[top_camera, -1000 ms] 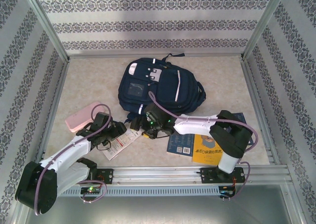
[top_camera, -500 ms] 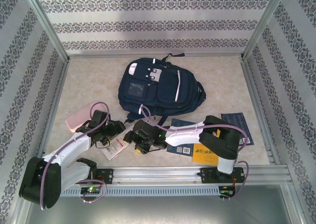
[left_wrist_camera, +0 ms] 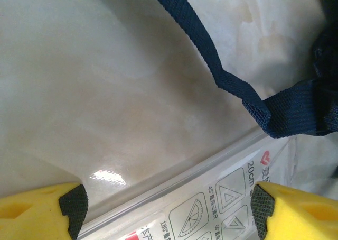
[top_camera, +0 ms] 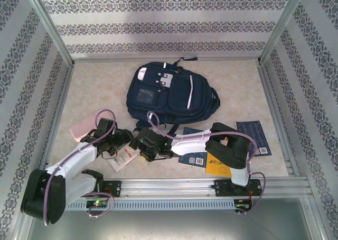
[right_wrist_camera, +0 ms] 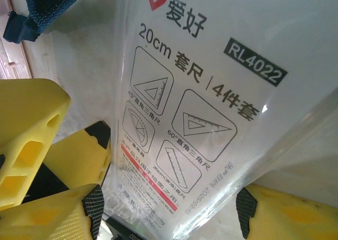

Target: Pack the student bag

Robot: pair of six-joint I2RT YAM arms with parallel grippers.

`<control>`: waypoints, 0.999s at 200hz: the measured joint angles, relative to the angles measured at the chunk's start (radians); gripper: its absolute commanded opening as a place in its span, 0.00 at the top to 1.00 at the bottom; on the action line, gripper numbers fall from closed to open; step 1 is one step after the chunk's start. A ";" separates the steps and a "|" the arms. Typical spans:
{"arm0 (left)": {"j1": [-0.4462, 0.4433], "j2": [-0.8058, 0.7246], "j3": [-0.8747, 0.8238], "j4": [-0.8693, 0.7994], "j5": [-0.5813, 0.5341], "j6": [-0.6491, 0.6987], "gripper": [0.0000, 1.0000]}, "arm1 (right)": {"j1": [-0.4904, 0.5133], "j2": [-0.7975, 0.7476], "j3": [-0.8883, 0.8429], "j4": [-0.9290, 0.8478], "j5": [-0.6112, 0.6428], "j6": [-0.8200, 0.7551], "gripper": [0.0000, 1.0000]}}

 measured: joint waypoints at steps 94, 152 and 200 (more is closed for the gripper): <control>0.012 -0.043 -0.026 0.027 0.019 -0.072 0.22 | -0.001 0.010 -0.028 0.106 0.074 -0.104 0.39; 0.009 -0.062 -0.051 0.100 0.123 -0.130 0.23 | -0.002 0.004 -0.092 0.246 0.106 -0.119 0.58; 0.009 -0.065 -0.056 0.111 0.143 -0.143 0.24 | -0.003 0.004 -0.093 0.285 0.106 -0.113 0.83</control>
